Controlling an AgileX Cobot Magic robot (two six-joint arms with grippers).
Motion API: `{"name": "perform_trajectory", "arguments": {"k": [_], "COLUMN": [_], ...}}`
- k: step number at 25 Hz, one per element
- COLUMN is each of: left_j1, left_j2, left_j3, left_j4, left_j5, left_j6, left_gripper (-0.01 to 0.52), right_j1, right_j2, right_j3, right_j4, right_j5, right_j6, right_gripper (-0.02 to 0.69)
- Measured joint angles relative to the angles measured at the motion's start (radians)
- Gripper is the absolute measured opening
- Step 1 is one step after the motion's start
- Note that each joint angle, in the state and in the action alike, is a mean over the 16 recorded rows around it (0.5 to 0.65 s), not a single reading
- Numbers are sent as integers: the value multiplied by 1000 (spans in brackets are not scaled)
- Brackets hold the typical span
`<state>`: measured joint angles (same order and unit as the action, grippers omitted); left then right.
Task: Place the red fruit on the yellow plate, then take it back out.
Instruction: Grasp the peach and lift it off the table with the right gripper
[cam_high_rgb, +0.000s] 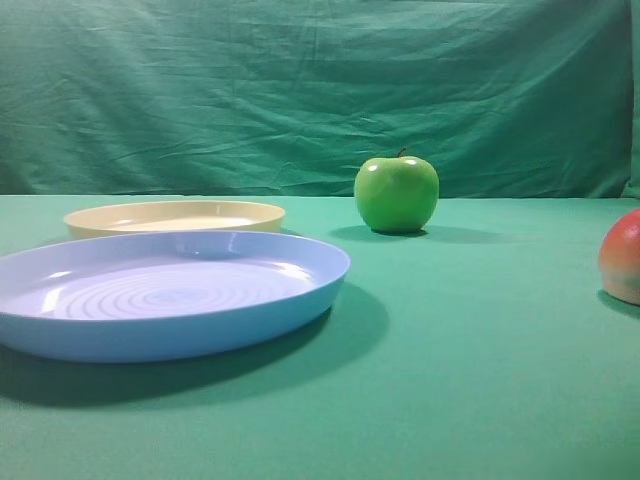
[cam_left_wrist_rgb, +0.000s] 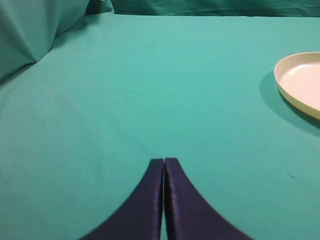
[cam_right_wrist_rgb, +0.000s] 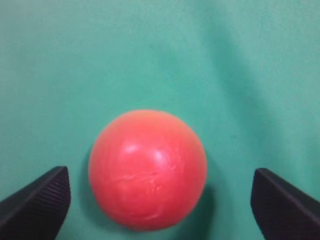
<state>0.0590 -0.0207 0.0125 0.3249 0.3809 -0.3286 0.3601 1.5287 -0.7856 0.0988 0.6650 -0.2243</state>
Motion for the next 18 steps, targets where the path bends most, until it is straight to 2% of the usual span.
{"name": "perform_trajectory", "arguments": {"k": [3,10,15,18], "left_j1": [0,0,0,0], "left_j2": [0,0,0,0], "left_j3": [0,0,0,0], "left_j4": [0,0,0,0], "left_j5": [0,0,0,0], "left_j6": [0,-1,-1,-1], "left_gripper": [0,0,0,0], "right_j1": [0,1,22,53], "right_j2": [42,95,103,111], "right_j3": [-1,-36,-137,-233], "right_j4": [3,8,15,24], "right_j5": [-28,-41,-16,3], "right_j6": [0,0,-10,-23], "right_gripper": [575,393,271,225]}}
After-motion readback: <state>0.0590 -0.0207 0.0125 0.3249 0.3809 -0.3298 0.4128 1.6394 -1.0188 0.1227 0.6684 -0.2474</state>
